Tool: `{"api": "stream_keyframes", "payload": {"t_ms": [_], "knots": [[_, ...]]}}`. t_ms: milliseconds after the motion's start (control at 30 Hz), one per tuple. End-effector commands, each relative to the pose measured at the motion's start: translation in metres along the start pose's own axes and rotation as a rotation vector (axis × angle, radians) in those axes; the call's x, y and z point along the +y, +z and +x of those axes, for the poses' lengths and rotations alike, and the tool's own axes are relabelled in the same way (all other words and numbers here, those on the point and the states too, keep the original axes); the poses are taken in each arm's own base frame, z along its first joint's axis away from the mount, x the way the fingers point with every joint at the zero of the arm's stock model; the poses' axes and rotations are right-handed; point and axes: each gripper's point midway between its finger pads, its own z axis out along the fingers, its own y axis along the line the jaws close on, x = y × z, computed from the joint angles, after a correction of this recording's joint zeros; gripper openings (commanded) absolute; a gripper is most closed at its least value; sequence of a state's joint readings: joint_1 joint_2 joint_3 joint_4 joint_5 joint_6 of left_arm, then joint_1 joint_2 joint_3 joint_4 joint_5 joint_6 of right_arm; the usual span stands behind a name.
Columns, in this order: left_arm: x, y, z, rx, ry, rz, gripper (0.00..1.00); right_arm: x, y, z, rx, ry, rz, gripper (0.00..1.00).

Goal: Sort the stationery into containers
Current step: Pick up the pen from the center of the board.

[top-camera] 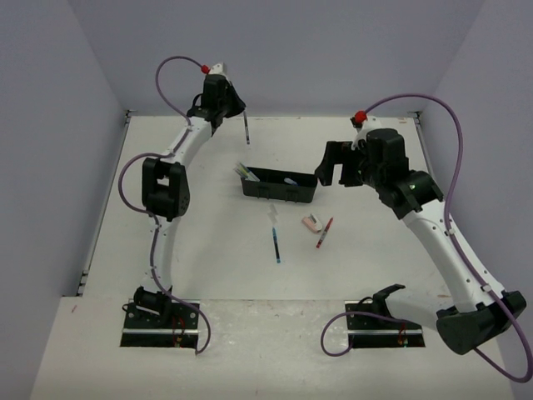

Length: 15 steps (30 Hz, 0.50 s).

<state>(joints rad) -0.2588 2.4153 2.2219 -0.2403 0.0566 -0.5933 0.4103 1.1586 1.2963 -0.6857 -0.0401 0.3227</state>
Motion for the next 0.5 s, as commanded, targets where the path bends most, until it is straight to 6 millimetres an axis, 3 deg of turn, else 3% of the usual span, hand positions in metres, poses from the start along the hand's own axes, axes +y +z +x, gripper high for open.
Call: {"api": "stream_keyframes", "payload": {"t_ms": [0,200,300,467], "knots": [[-0.033,-0.026,-0.038,-0.060,-0.016,0.099,0.00,0.017,-0.010,-0.019,-0.036,-0.008,-0.071,0.98],[-0.067,-0.062,-0.062,-0.083,-0.043,0.196,0.00,0.045,0.004,-0.022,0.043,0.051,-0.218,0.97],[-0.094,-0.086,-0.067,-0.074,-0.073,0.274,0.00,0.070,0.006,-0.039,0.060,0.075,-0.339,0.97],[-0.140,-0.130,-0.060,-0.043,-0.108,0.394,0.00,0.086,0.034,-0.062,0.086,0.098,-0.423,0.96]]}}
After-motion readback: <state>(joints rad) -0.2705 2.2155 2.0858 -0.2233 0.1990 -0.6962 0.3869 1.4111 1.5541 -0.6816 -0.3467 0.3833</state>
